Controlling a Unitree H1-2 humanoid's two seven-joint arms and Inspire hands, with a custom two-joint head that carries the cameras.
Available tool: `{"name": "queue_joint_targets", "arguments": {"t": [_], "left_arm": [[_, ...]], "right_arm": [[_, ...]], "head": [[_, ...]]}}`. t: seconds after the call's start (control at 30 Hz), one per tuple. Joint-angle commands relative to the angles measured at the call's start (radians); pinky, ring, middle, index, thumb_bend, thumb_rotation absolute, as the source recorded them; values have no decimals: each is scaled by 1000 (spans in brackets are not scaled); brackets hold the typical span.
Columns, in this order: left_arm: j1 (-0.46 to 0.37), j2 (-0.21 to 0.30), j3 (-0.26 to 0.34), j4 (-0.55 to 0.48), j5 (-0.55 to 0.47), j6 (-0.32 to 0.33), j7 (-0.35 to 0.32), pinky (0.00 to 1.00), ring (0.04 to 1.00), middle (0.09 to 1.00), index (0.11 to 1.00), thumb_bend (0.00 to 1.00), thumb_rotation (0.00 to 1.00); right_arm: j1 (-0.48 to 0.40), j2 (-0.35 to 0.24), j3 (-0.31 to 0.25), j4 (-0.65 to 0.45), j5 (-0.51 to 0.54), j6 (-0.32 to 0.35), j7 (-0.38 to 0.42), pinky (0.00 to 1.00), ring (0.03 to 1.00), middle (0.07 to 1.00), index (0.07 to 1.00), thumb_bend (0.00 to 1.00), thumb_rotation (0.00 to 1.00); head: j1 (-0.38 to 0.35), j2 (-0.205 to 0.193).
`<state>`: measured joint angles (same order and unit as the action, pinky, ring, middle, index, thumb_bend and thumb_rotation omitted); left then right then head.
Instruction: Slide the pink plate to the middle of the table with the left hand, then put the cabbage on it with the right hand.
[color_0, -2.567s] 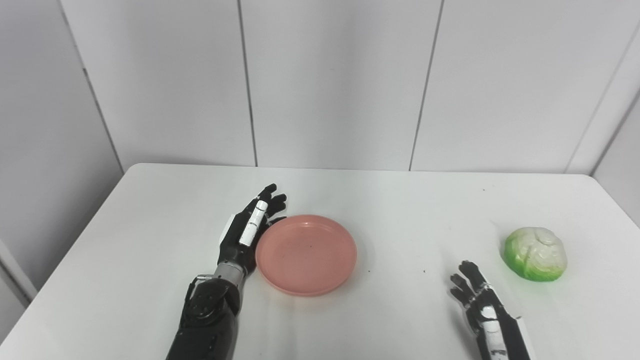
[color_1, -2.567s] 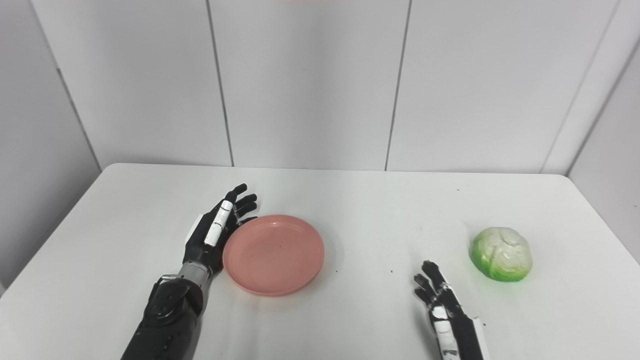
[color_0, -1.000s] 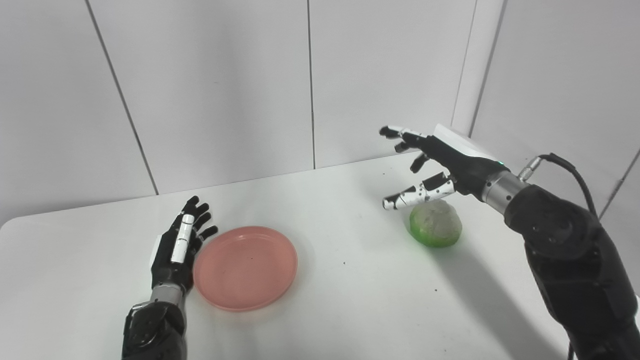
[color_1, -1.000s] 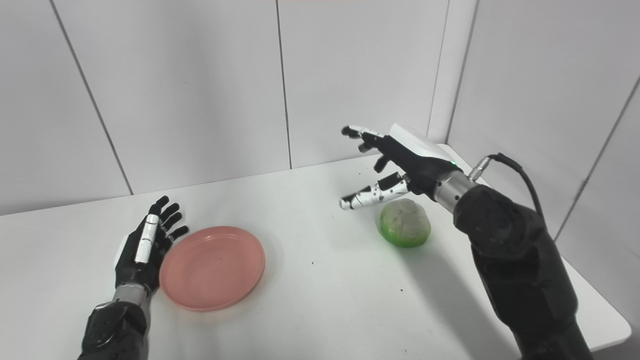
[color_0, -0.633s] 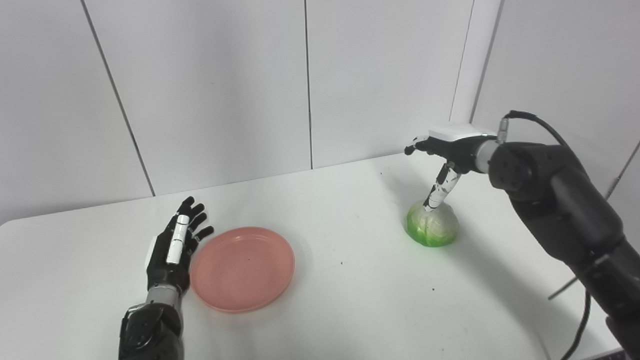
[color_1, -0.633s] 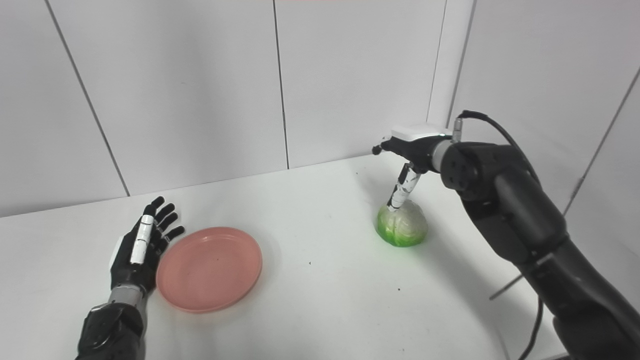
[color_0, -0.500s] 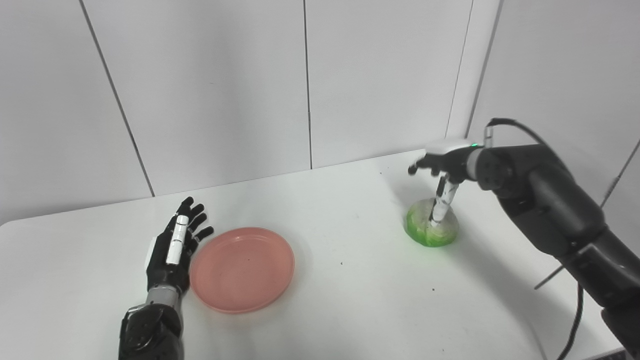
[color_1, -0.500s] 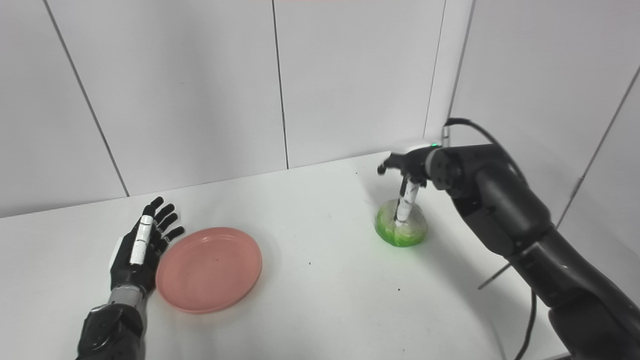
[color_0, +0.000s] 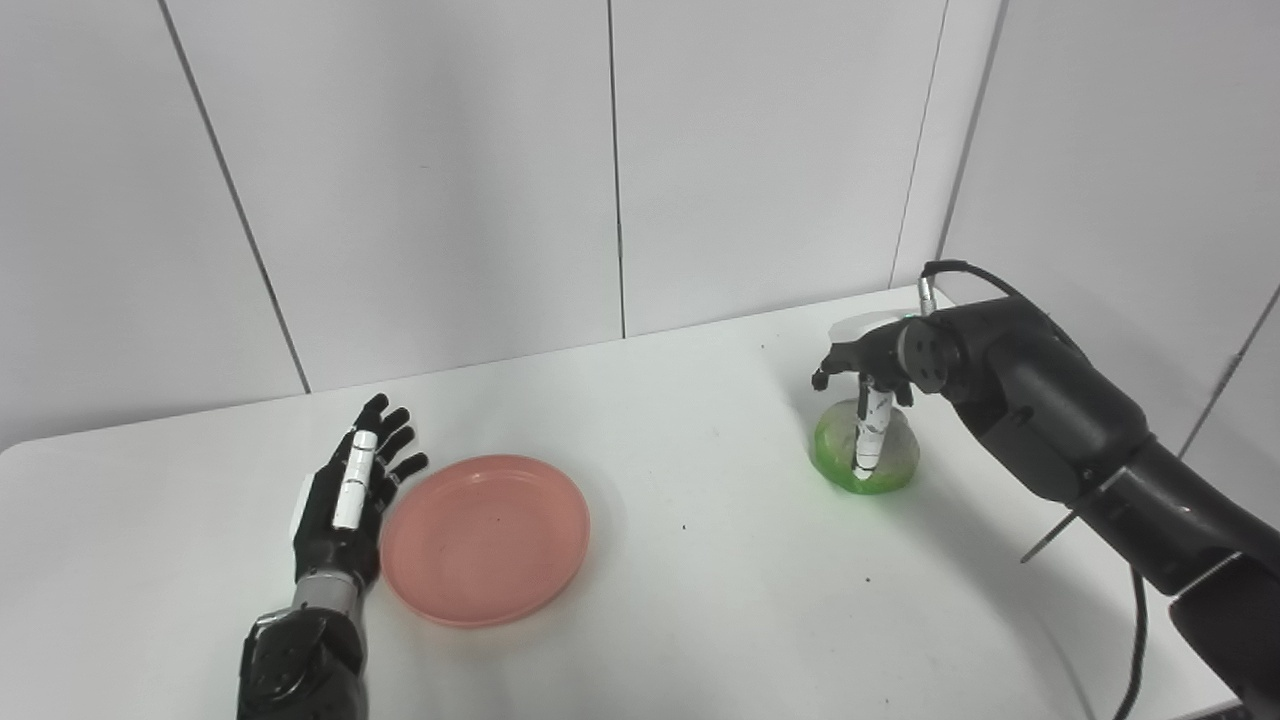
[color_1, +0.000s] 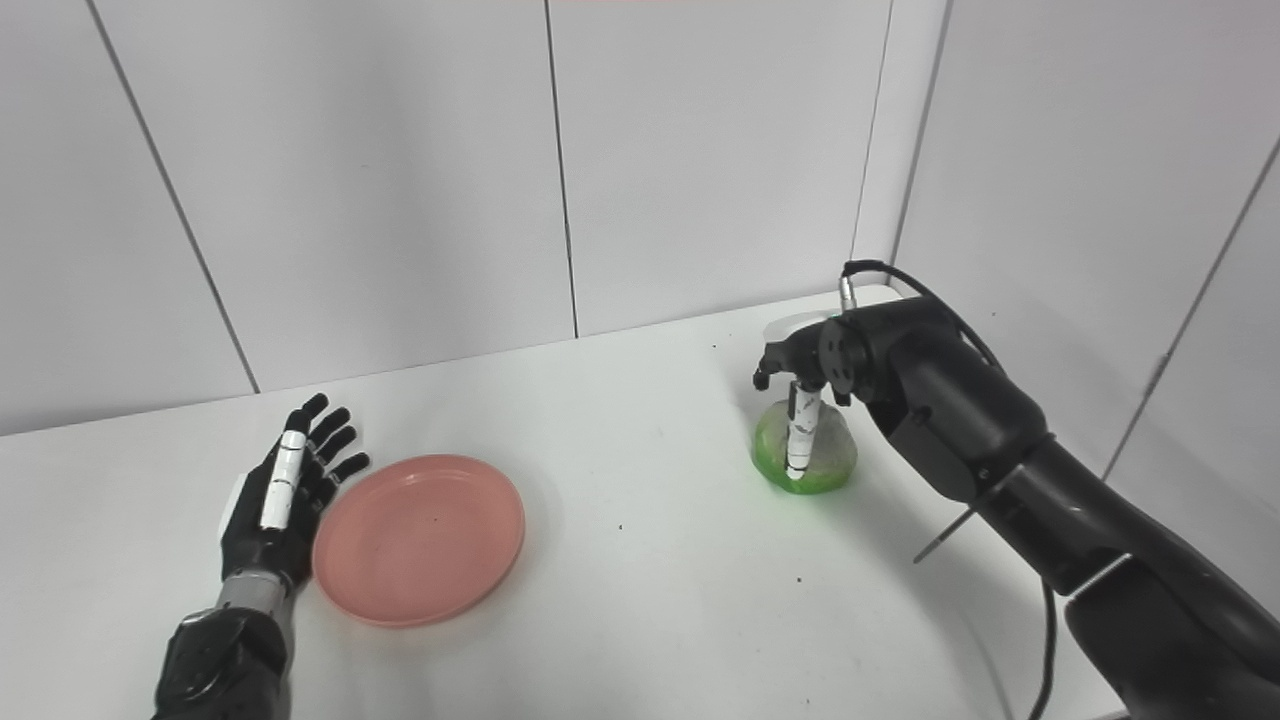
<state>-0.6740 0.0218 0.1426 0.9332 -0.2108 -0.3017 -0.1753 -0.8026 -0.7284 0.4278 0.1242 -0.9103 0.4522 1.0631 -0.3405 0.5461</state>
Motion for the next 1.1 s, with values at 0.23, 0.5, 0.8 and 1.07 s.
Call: {"name": "queue_joint_targets", "arguments": {"t": [0.23, 0.5, 0.8, 1.07], "left_arm": [[61, 12, 8, 34, -14, 15, -23, 773, 882, 870, 882, 723, 746], [65, 16, 10, 24, -9, 22, -25, 768, 888, 871, 886, 737, 742], [75, 19, 11, 8, -11, 35, -26, 755, 884, 858, 880, 731, 732], [77, 26, 13, 1, -13, 46, -31, 755, 892, 875, 891, 752, 727]], "right_arm": [[-56, -27, 25, -33, -24, -18, 41, 623, 920, 1000, 884, 1000, 220], [-45, -19, 44, -15, -22, -25, 40, 620, 881, 976, 883, 1000, 236], [-24, -12, 67, 3, -39, -43, 7, 580, 843, 947, 878, 1000, 245], [25, 9, -7, 50, 59, -82, -121, 633, 832, 934, 846, 1000, 219]], "head": [[3, 9], [7, 15], [14, 23], [19, 26]]}}
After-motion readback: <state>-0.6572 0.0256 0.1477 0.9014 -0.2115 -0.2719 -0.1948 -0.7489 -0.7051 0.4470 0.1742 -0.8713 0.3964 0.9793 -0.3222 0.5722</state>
